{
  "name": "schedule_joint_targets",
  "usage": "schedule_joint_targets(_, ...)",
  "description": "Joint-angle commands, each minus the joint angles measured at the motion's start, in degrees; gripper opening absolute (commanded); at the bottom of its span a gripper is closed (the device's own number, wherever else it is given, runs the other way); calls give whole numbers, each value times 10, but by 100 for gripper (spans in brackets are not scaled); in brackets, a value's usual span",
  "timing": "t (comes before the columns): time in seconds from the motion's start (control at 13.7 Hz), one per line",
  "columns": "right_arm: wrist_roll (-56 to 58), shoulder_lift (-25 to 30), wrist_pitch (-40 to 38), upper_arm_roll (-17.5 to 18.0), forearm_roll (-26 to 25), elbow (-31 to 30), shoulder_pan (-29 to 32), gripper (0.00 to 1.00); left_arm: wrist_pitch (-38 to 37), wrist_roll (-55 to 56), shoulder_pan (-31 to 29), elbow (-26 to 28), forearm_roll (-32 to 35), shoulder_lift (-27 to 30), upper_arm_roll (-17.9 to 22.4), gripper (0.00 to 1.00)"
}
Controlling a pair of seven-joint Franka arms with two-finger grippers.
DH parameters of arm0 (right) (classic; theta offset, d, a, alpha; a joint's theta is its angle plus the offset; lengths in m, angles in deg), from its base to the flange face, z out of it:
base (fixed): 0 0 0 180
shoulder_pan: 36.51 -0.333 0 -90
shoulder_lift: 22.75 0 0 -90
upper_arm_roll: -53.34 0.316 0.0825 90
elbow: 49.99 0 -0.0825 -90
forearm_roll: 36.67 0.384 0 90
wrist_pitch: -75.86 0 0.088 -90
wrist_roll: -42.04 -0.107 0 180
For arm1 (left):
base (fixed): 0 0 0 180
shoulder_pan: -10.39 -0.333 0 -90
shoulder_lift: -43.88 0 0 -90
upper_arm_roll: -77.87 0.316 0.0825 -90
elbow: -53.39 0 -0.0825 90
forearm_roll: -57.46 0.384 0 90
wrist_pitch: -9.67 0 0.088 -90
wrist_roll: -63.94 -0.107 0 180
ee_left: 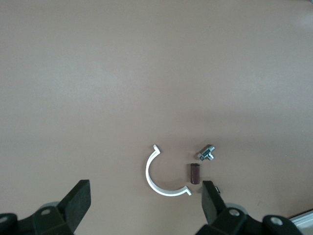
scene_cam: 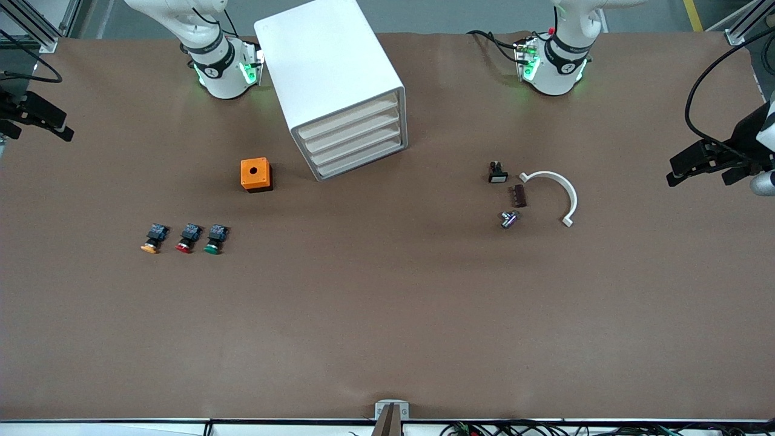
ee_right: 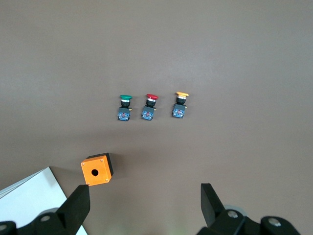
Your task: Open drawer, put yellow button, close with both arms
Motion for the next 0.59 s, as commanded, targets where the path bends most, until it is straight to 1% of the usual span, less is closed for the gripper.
schedule_joint_targets(0.0,-1,17,2,-1,6,-16,-4,100,-13,-1,-2,-15,11,-6,-1,100)
schedule_joint_targets(0.51,-1,17,-4,-1,6,-16,-3,100,-13,2,-1,-15,6,-6,-1,100)
